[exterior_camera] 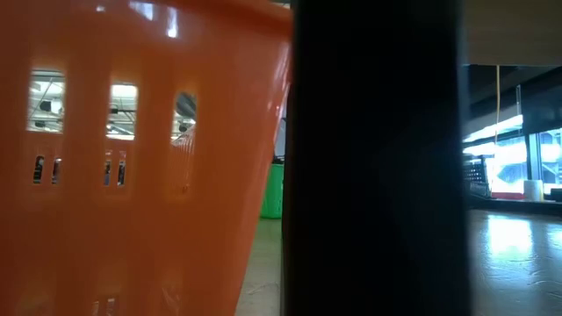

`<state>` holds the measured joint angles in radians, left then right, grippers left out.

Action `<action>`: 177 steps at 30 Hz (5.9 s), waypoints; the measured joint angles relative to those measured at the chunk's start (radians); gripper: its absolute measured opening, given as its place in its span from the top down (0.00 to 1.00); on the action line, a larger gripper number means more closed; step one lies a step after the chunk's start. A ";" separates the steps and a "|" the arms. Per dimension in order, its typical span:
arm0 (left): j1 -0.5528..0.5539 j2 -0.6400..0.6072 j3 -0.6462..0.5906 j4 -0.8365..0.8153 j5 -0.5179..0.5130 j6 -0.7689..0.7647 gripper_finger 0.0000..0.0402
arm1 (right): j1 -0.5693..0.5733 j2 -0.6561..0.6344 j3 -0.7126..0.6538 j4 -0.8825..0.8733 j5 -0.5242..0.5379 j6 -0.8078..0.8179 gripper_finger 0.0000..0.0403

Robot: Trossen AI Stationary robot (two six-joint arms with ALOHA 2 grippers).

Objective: Stack baskets on shelf by color
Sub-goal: Stack the top orange bin on the orange bin on the shelf

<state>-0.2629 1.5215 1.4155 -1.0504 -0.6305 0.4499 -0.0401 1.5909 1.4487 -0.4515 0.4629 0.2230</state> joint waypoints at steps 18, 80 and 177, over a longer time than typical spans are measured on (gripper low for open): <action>0.006 0.005 -0.001 0.023 -0.095 0.011 0.91 | -0.002 0.000 0.000 0.005 0.010 0.004 1.00; -0.068 0.005 0.349 -0.037 -0.134 -0.473 0.79 | 0.229 -0.069 0.607 -1.044 -0.011 0.160 1.00; -0.067 0.005 0.350 -0.010 -0.134 -0.780 0.79 | 0.732 -0.576 -0.098 -1.043 -0.721 0.811 0.83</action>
<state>-0.3302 1.5265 1.7653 -1.0599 -0.7649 -0.3302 0.6914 1.0150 1.3510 -1.4940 -0.2578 1.0342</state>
